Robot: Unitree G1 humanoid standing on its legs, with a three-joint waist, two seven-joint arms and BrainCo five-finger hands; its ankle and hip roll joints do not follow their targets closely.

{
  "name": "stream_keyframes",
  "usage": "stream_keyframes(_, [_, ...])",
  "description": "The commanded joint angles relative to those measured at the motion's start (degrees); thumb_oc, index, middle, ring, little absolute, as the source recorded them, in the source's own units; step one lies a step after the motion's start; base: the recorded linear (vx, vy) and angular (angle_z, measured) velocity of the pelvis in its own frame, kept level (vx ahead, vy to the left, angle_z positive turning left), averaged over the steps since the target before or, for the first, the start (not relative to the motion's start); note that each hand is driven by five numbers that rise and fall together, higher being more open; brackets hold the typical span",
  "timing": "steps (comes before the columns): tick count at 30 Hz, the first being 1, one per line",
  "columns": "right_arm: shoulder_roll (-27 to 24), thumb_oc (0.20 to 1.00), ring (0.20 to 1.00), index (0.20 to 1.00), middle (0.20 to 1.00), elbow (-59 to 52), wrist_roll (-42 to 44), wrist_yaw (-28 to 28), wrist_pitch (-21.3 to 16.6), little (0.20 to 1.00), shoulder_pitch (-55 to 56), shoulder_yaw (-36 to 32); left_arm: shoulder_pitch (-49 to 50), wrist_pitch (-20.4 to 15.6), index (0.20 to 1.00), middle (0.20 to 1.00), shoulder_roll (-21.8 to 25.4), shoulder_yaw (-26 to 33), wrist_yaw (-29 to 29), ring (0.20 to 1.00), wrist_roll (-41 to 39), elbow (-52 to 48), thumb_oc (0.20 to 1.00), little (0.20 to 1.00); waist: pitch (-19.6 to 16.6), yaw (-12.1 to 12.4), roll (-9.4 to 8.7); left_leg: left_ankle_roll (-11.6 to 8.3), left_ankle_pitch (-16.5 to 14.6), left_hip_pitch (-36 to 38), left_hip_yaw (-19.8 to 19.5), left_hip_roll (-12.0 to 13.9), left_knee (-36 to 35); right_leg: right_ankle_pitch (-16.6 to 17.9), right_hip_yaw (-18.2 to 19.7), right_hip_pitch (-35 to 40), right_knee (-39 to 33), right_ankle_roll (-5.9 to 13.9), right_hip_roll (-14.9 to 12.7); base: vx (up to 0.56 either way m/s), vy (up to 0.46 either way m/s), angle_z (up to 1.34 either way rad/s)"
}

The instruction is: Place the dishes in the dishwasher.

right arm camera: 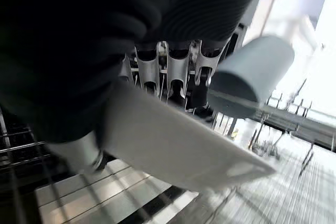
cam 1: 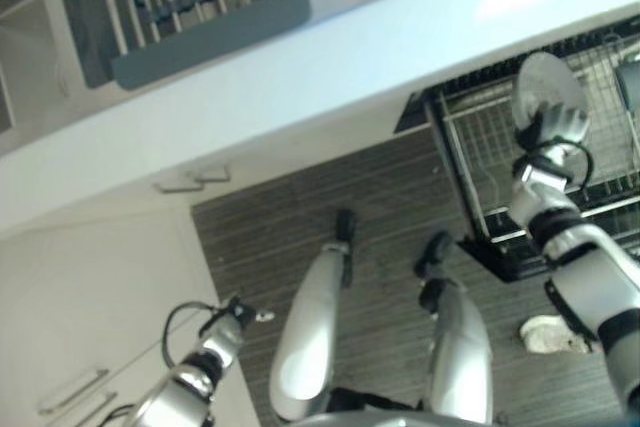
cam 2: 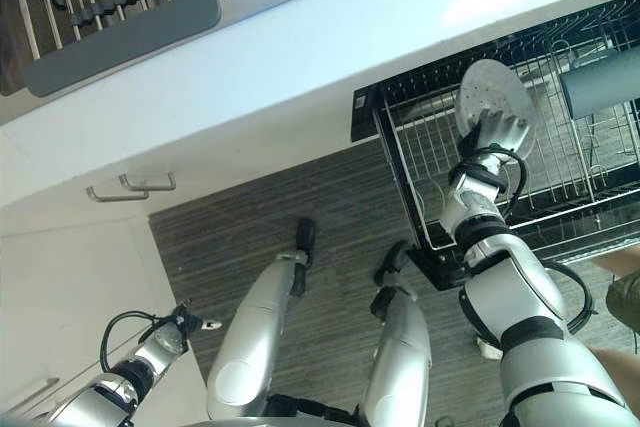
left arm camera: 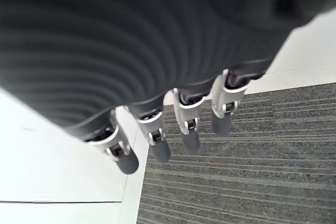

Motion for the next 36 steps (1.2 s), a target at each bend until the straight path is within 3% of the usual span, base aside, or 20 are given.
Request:
stream_keyframes(1, [-2.61, 1.0, 1.0, 1.0, 1.0, 1.09, 7.53, 2.91, -5.35, 1.0, 0.12, 0.02, 3.06, 0.81, 1.0, 1.0, -0.02, -1.91, 1.44, 1.0, 0.66, 0.15, 1.0, 1.0, -1.65, 1.32, 3.53, 0.31, 3.69, 2.08, -3.88, -2.57, -10.76, -11.32, 0.54, 0.76, 12.05, 0.26, 3.02, 0.0, 0.0, 0.0])
stream_keyframes(3, [-1.3, 1.0, 1.0, 1.0, 1.0, 2.11, 12.3, 6.58, -8.04, 1.0, 0.63, -1.61, 3.05, 1.11, 1.0, 1.0, -0.28, -2.06, 1.48, 1.0, 1.32, -0.32, 1.0, 1.0, -1.65, 1.39, 3.63, 0.34, 3.68, 1.79, -3.77, -2.56, -10.68, -11.32, 0.58, 0.48, 12.09, 0.09, 2.95, 0.0, 0.0, 0.0])
stream_keyframes(7, [0.37, 1.0, 1.0, 1.0, 1.0, 3.49, 17.38, 20.88, -13.4, 1.0, 1.04, -2.27, 2.63, 2.78, 1.0, 1.0, 0.42, -2.11, -0.06, 1.0, 2.9, -2.14, 1.0, 1.0, -1.65, 1.44, 3.91, 0.34, 3.89, 1.63, -3.39, -2.38, -10.43, -11.37, 0.68, -0.15, 12.55, -0.05, 2.75, 0.0, 0.0, 0.0])
stream_keyframes(9, [1.07, 1.0, 1.0, 1.0, 1.0, 4.02, 21.73, 24.13, -12.92, 1.0, 0.94, -2.79, 2.58, 3.31, 1.0, 1.0, 0.8, -2.03, -0.49, 1.0, 2.83, -2.7, 1.0, 1.0, -1.65, 1.47, 3.91, 0.42, 3.98, 1.69, -3.14, -2.19, -10.29, -11.4, 0.78, -0.26, 12.91, -0.19, 2.72, 0.0, 0.0, 0.0])
stream_keyframes(12, [1.44, 1.0, 1.0, 1.0, 1.0, 4.43, 23.62, 20.91, -15.17, 1.0, 0.84, -4.24, 2.8, 2.94, 1.0, 1.0, 0.55, -1.76, -0.37, 1.0, 3.05, -2.28, 1.0, 1.0, -1.65, 1.48, 4.03, 0.42, 4.08, 2.03, -3.1, -2.19, -10.21, -11.63, 1.0, 0.14, 13.2, -0.37, 2.88, 0.0, 0.0, 0.0])
stream_keyframes(16, [2.81, 1.0, 1.0, 1.0, 1.0, 2.74, 34.89, 15.75, -17.99, 1.0, 0.59, -8.46, 3.4, 2.75, 1.0, 1.0, -0.41, -1.45, -0.23, 1.0, 2.55, -1.59, 1.0, 1.0, -1.65, 1.18, 4.29, 0.22, 4.16, 3.67, -2.82, -2.09, -10.86, -11.84, 1.41, 1.31, 12.99, -0.46, 3.21, 0.0, 0.017, -0.01])
stream_keyframes(18, [3.59, 1.0, 1.0, 1.0, 1.0, -1.99, 36.78, 9.65, -19.1, 1.0, 2.27, -10.83, 4.13, 3.5, 1.0, 1.0, -0.89, -1.12, 0.03, 1.0, 1.65, -1.92, 1.0, 1.0, -1.65, 0.36, 3.91, 0.14, 3.68, 5.76, -2.15, -1.84, -11.01, -11.95, 1.91, 2.82, 12.73, -0.5, 3.43, -0.02, 0.054, -0.03])
stream_keyframes(21, [3.89, 1.0, 1.0, 1.0, 1.0, -5.22, 34.74, 6.1, -18.8, 1.0, 3.55, -11.91, 4.7, 3.62, 1.0, 1.0, -1.45, -0.45, 0.13, 1.0, -0.29, -1.21, 1.0, 1.0, -1.65, -0.27, 3.4, 0.1, 3.13, 8.01, -1.66, -1.66, -11.24, -11.82, 2.36, 4.72, 11.95, -0.32, 3.53, -0.01, 0.016, -0.02])
stream_keyframes(27, [3.19, 1.0, 1.0, 1.0, 1.0, -22.91, 33.12, 1.21, -16.83, 1.0, 12.1, -13.82, 7.65, 4.02, 1.0, 1.0, -1.83, 4.13, -0.28, 1.0, -5.74, 2.96, 1.0, 1.0, -1.65, -3.16, -0.33, -0.01, 0.86, 19.9, 0.2, -0.88, -13.94, -10.54, 3.62, 16.13, 5.26, 0.69, 4.15, 0.02, -0.038, -0.15])
stream_keyframes(30, [3.45, 1.0, 1.0, 1.0, 1.0, -31.55, 32.78, 0.97, -17.36, 1.0, 17.74, -14.16, 8.67, 4.68, 1.0, 1.0, -1.92, 6.24, 0.01, 1.0, -6.42, 3.56, 1.0, 1.0, -1.94, -4.58, -1.43, -0.06, 1.81, 24.83, 1.47, 0.03, -16.36, -8.48, 3.57, 21.38, 0.73, 0.57, 4.92, 0.01, -0.046, -0.2])
stream_keyframes(33, [4.84, 1.0, 1.0, 1.0, 1.0, -39.87, 30.74, 1.05, -16.81, 1.0, 25.57, -14.15, 10.79, 5.87, 1.0, 1.0, -2.58, 8.7, -0.09, 1.0, -7.08, 4.19, 1.0, 1.0, -6.26, -6.47, -2.66, -0.77, 1.69, 29.45, 2.4, 0.53, -19.81, -7.88, 4.34, 26.12, -4.25, 1.09, 5.72, 0.13, -0.046, -0.2])
stream_keyframes(35, [5.36, 1.0, 1.0, 1.0, 1.0, -44.06, 30.28, 3.62, -19.31, 1.0, 32.41, -14.69, 13.75, 6.36, 1.0, 1.0, -3.09, 10.7, -1.13, 1.0, -6.37, 4.32, 1.0, 1.0, -10.47, -7.57, -2.99, -1.43, 2.13, 33.42, 3.31, 0.9, -23.45, -7.48, 4.51, 29.96, -8.04, 1.54, 6.28, 0.21, -0.027, -0.27])
stream_keyframes(36, [5.46, 1.0, 1.0, 1.0, 1.0, -44.38, 30.32, 3.86, -19.58, 1.0, 33.0, -14.81, 14.01, 6.32, 1.0, 1.0, -3.15, 10.9, -1.23, 1.0, -6.29, 4.35, 1.0, 1.0, -10.83, -7.67, -3.0, -1.47, 2.19, 33.75, 3.36, 0.91, -23.77, -7.46, 4.54, 30.26, -8.31, 1.56, 6.34, 0.17, -0.009, -0.33])
